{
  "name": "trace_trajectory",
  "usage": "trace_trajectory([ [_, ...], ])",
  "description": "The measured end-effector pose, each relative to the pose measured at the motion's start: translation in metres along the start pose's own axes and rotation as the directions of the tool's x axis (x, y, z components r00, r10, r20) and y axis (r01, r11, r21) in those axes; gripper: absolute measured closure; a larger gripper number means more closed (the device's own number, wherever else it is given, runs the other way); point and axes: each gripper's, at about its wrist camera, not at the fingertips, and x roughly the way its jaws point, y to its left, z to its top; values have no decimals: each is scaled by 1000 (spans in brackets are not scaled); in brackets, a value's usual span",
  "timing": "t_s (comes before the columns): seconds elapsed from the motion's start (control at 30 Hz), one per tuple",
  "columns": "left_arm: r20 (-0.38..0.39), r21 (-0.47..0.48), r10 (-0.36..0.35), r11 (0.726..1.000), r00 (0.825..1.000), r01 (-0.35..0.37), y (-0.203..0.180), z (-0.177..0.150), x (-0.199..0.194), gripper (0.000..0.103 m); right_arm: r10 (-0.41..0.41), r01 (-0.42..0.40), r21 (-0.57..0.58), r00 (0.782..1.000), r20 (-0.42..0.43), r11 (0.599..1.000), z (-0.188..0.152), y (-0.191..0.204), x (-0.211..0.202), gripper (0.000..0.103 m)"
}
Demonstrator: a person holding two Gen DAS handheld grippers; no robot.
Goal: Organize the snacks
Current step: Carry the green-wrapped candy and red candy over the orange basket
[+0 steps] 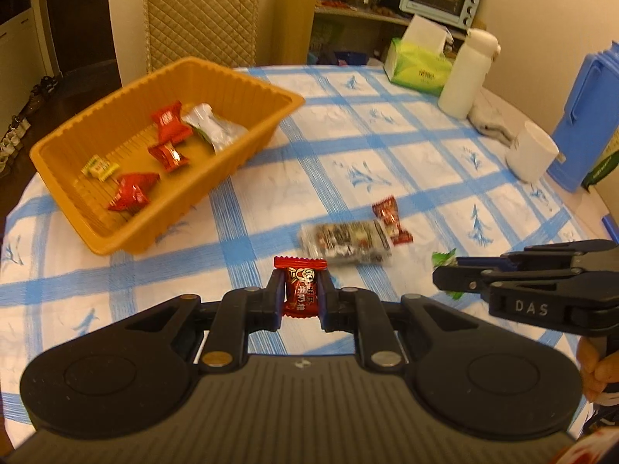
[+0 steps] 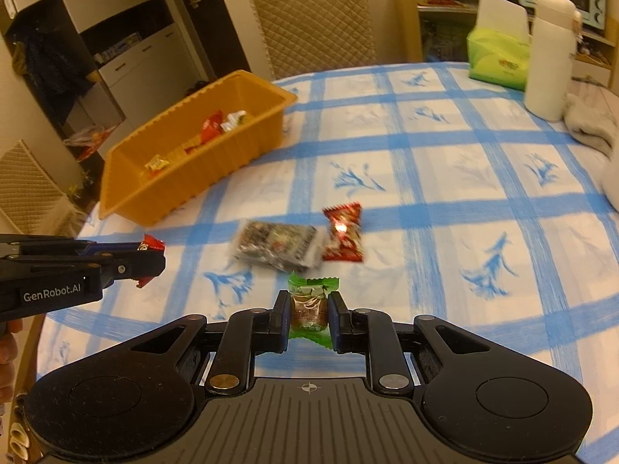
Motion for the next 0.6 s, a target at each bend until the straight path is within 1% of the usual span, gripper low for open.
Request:
trace_trajectory([
  [0.37, 62, -38, 30, 999, 998, -28, 25, 28, -9, 88, 79, -76, -70, 995, 52, 995, 48, 29, 14, 83],
  [0.6, 97, -66, 55, 997, 994, -49, 50, 45, -12, 88, 121, -113, -99, 989, 82, 989, 83, 49, 32, 83],
])
